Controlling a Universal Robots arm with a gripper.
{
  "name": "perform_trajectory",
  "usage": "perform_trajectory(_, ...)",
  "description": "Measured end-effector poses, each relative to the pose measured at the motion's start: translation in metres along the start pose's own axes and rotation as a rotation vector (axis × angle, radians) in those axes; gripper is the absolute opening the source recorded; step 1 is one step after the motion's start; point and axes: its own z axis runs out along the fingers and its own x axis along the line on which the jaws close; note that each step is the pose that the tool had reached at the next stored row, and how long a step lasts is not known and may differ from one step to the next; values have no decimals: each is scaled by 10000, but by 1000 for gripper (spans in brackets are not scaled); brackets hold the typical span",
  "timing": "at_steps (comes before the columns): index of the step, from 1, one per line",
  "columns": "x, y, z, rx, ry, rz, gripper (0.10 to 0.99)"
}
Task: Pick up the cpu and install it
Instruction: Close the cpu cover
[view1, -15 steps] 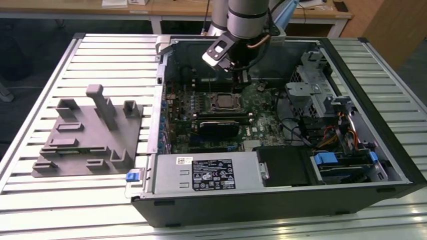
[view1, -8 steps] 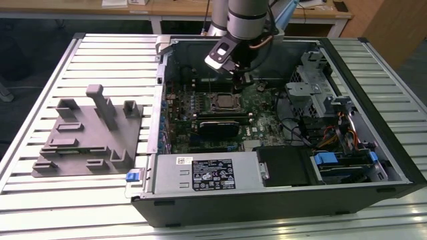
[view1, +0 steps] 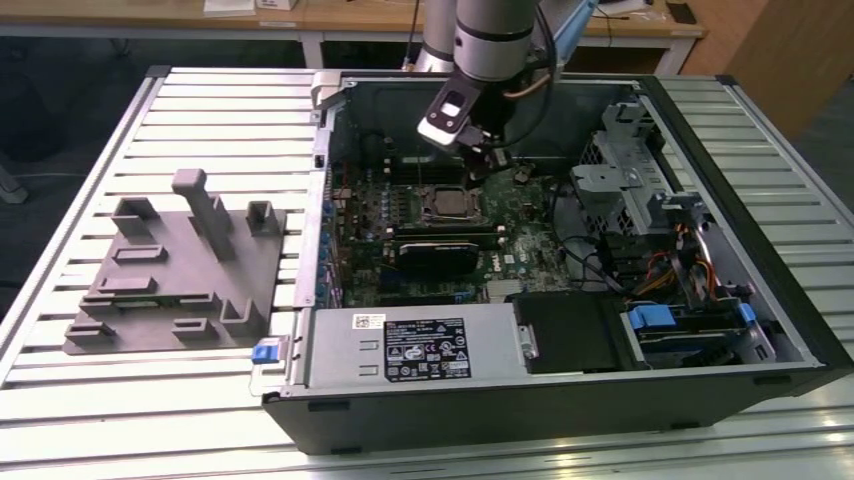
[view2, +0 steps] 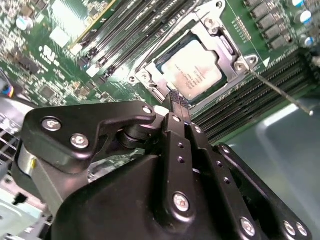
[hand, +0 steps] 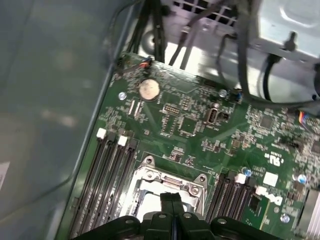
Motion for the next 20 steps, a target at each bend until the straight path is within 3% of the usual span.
perform_trajectory(20, 0, -1, 49, 7, 21, -3827, 106)
